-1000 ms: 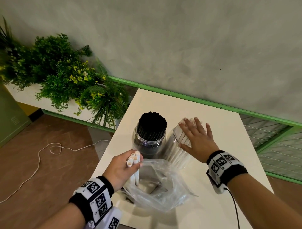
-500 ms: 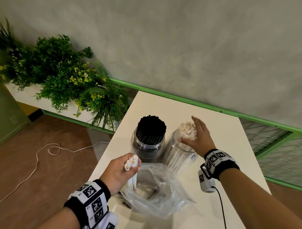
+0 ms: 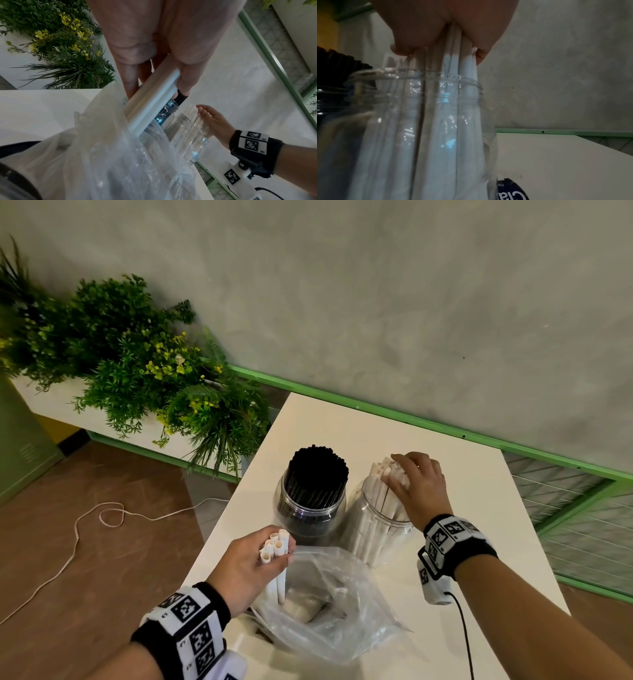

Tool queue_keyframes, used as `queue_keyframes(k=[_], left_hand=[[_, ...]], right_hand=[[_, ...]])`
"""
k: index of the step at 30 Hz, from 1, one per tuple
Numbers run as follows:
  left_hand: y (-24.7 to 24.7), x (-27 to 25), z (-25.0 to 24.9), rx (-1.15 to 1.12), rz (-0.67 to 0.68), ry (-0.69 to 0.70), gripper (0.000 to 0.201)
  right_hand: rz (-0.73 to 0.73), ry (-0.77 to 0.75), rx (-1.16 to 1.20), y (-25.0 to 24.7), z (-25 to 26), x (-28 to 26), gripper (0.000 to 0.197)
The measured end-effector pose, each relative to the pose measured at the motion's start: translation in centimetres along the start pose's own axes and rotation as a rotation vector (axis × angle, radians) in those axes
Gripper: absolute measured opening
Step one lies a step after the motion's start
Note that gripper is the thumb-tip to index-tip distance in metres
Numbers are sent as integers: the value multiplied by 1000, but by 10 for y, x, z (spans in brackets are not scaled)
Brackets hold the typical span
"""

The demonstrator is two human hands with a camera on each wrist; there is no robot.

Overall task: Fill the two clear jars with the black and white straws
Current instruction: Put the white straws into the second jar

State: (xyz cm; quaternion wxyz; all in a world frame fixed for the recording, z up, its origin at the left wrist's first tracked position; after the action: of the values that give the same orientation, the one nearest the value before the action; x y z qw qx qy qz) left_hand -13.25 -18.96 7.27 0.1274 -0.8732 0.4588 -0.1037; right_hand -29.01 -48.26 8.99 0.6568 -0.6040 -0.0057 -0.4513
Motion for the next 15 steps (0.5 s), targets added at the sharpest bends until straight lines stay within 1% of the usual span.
queue_keyframes(k=[2, 4, 6, 8, 9, 10, 11, 12, 13, 15], left_hand=[[0, 0, 1, 4, -2, 0, 8], [0, 0, 2, 8, -3, 3, 7], [-1, 0, 2, 4, 0, 4, 7], [-3, 0, 3, -2, 5, -3, 9], [-4, 0, 4, 0, -1, -9, 10], [-5, 0, 5, 9, -15, -14, 9], [-7, 1, 6, 40, -37, -2, 9], [-10, 2, 7, 93, -59, 34, 12], [-12, 3, 9, 149, -68, 71, 20], [-17, 4, 10, 187, -70, 81, 33]], right_hand=[[36, 21, 5, -4, 0, 0, 61], [33, 57, -15, -11, 3, 0, 64], [-44, 81, 15, -22, 11, -4, 61], [-140, 79, 119, -34, 29, -13, 56], [-162, 73, 190, -39, 42, -20, 53], [-149, 64, 265, -41, 57, -29, 51], [-96, 48, 340, -42, 73, -41, 48], [-7, 28, 412, -41, 89, -53, 44], [107, 6, 480, -36, 103, -65, 41], [351, -5, 581, -22, 126, -86, 41]])
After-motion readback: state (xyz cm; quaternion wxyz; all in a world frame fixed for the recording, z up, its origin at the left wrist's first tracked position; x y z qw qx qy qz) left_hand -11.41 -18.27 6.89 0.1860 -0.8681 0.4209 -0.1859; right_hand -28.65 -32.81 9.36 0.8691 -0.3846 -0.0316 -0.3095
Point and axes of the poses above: each hand's wrist, its own x-axis towards the middle knuckle, its own y-axis out of the palm, z = x × y, the point moved 2 cm from there along x, towards the middle knuckle, and after that the axes turned 6 degrees about -z, right-handed, at the moved point
